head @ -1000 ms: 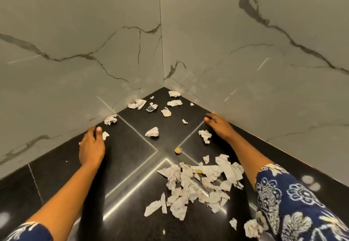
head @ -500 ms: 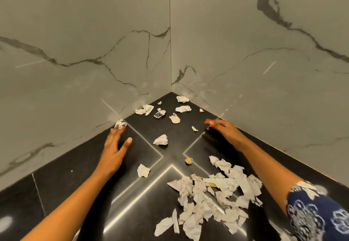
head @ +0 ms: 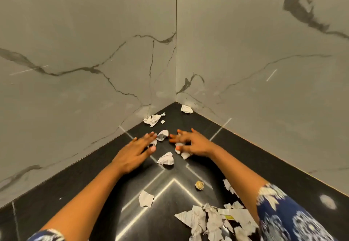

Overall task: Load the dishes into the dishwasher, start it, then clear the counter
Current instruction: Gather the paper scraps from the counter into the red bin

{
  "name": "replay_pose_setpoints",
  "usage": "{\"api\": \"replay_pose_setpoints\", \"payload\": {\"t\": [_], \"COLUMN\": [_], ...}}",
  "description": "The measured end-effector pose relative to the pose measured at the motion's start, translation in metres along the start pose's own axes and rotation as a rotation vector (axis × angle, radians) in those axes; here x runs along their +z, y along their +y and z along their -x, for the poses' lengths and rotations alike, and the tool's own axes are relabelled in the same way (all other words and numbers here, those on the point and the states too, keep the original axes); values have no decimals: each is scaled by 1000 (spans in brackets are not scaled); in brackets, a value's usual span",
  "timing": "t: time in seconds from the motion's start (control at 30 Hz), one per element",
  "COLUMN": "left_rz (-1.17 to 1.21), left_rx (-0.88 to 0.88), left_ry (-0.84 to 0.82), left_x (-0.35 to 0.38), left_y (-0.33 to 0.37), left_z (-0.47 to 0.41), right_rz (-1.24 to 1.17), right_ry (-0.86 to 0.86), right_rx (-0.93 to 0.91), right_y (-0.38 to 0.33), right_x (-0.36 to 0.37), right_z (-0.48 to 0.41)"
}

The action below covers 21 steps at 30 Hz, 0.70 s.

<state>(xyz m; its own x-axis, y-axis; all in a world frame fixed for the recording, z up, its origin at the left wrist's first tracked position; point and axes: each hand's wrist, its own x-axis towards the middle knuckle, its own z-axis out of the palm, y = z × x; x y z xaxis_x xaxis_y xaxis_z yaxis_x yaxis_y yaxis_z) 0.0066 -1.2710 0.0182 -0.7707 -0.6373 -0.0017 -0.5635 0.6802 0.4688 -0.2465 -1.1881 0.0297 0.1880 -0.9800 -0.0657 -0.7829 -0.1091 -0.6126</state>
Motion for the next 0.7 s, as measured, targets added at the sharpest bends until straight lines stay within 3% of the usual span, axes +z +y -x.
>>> {"api": "replay_pose_setpoints", "payload": {"t": [0.13, 0.43, 0.53, 0.6, 0.7], "left_rz": [104, 80, 184, 367, 588], "left_rx": [30, 12, 78, 95, -52], "left_ry": [-49, -92, -131, -134, 67], "left_x": [10, 59, 71, 73, 53], "left_y": [31, 128, 160, 170, 148], "left_z": [44, 127, 146, 156, 146], "right_rz": [-117, -336, -410, -536, -619], "right_ry": [-82, -301, -381, -331, -36], "right_rx": [-24, 204, 263, 280, 284], "right_y": [-3, -35, -41, -44, -42], "right_x": [8, 3, -7, -17, -28], "right_z": [77, 216, 245, 250, 224]}}
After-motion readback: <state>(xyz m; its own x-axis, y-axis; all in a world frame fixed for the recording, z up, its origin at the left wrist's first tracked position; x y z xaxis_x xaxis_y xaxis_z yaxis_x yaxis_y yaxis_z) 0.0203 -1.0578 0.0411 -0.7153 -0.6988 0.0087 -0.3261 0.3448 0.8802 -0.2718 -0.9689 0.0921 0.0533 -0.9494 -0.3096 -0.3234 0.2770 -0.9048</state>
